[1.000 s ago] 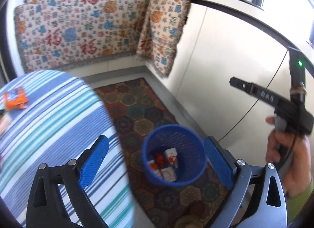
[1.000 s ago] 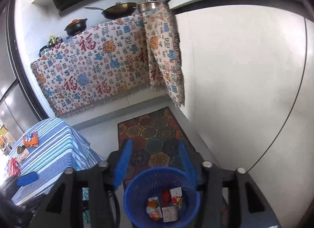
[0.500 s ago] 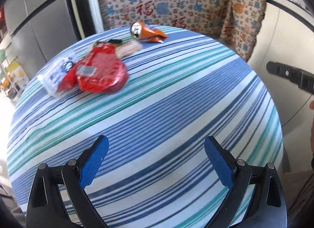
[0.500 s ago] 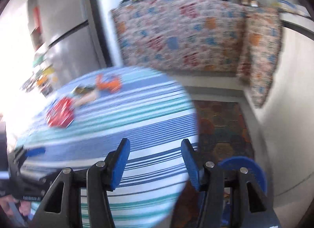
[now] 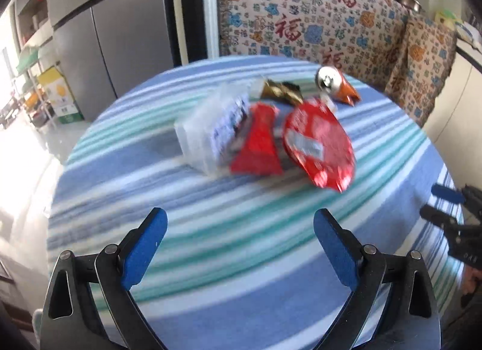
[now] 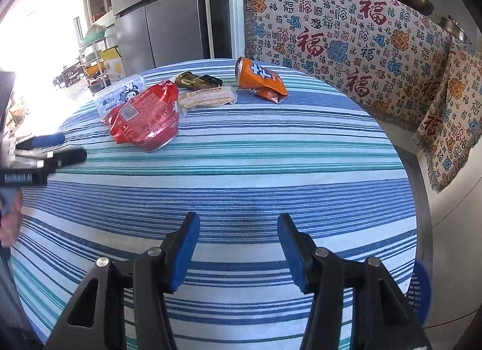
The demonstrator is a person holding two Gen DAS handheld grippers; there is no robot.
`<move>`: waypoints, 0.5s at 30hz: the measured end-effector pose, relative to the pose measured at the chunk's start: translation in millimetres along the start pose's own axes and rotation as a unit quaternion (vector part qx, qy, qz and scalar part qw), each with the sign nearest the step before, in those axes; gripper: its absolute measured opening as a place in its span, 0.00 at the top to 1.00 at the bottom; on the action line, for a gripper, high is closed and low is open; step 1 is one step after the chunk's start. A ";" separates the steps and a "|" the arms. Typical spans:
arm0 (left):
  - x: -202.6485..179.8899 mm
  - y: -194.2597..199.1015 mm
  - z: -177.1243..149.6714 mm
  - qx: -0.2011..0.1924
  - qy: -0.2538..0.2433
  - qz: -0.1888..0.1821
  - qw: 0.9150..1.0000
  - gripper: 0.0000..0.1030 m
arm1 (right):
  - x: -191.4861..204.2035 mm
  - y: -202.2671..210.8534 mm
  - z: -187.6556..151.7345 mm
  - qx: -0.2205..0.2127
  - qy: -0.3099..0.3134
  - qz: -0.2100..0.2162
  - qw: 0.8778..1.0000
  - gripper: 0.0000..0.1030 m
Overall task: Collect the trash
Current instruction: 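Grasp the clear plastic box with the left tool while the right tool grasps the red chip bag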
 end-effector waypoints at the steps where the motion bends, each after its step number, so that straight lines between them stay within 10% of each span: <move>1: 9.0 -4.0 12.4 -0.005 0.000 0.004 1.000 0.05 | -1.1 -2.6 1.4 0.000 0.001 0.000 1.000 0.47; 7: 31.5 -50.3 50.9 0.015 -0.039 -0.024 0.999 0.09 | -4.2 -6.6 2.4 0.003 0.003 0.001 1.000 0.47; 11: 30.4 -65.7 49.1 0.039 -0.040 -0.080 0.995 0.66 | -6.8 -4.9 5.0 -0.004 0.003 0.000 1.000 0.47; 15: 37.7 -45.7 32.5 0.045 0.029 -0.112 0.992 0.69 | -8.7 -2.3 8.9 -0.008 0.000 0.005 1.000 0.47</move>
Point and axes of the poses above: each gripper's, at about its wrist camera, not at the fingertips, and y roughly against the way its jaws point, x to its left, z to its top, the point moved 5 cm from there along -y, roughly the way its jaws point, and after that the axes turned 9 degrees about -y, right-handed, at the moved point
